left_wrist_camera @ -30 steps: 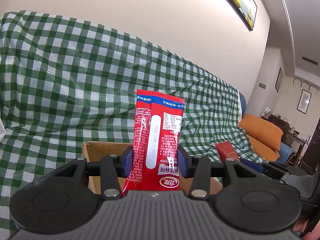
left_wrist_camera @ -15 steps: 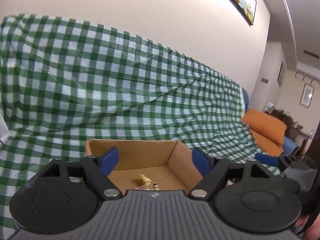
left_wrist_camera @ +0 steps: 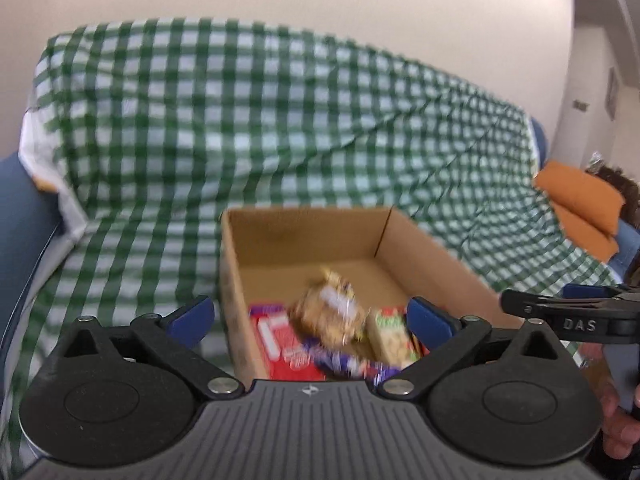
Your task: Organize snacks
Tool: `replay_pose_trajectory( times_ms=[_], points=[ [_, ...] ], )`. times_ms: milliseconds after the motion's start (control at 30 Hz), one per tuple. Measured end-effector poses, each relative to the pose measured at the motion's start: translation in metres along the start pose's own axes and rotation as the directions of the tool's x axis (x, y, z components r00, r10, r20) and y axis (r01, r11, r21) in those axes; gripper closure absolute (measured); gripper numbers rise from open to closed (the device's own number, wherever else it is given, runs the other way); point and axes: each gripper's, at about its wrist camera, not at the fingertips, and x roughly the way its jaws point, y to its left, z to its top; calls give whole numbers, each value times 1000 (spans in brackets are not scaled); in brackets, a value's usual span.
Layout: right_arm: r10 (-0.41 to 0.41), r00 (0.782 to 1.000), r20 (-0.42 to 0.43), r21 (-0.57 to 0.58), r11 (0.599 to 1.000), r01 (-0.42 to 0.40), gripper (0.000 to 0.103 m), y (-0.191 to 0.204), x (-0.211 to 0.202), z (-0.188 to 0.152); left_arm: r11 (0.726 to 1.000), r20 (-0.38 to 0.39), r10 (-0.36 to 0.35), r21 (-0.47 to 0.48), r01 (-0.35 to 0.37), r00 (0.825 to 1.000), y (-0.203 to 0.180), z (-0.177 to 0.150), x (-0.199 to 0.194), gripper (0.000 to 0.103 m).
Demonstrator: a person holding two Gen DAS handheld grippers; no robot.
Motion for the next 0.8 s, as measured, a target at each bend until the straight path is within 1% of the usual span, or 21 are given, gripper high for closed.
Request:
replay_pose_trajectory(
  times_ms=[100,167,200,267,400,600,700,800],
  points=[
    [-12,1000,-20,-38,999,11,1,-3,-9,-12,997,-63,67,-26,-69,996,-8,-12,-6,0],
    [-16,999,-39,-49,999,14,1,-5,-14,-21,994,-115,106,-14,-108,988,-14,-19,-6,0],
    [-14,999,-50,-49,999,12,1,-6,-15,-24,993,-137,113,-2,-114,984,-17,-22,-4,0],
    [-10,997,-71,-51,999,6,1,-7,-13,-29,995,-167,97,19,-95,981,-21,-26,1,0],
    [-24,995,-92,-80,997,17,1,-2,-3,-31,995,-155,92,51,-85,984,-25,-30,6,0],
    [-9,995,-103,-82,997,0,1,8,8,-28,996,-207,87,-6,-90,974,-18,-32,16,0],
    [-1,994,-110,-102,995,-10,1,17,11,-29,994,-236,92,-29,-102,967,-13,-31,22,0],
    [-1,994,-111,-128,992,-13,1,22,13,-29,992,-266,80,-76,-104,961,-5,-32,24,0]
  ],
)
